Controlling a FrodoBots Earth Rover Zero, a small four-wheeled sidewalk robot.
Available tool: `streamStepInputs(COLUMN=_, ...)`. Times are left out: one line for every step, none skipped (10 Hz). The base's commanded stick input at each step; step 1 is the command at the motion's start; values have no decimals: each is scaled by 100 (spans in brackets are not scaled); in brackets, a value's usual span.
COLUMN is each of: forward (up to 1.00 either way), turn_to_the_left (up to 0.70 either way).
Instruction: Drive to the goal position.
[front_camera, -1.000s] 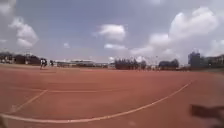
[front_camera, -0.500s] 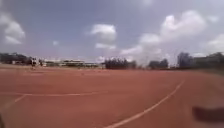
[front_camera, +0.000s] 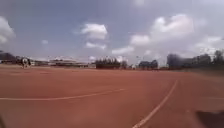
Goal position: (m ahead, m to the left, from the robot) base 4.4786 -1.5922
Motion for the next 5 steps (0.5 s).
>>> streamStepInputs(forward=70, turn_to_the_left=-35)
streamStepInputs(forward=70, turn_to_the_left=-35)
streamStepInputs(forward=70, turn_to_the_left=-35)
streamStepInputs(forward=70, turn_to_the_left=-35)
streamStepInputs(forward=70, turn_to_the_left=-35)
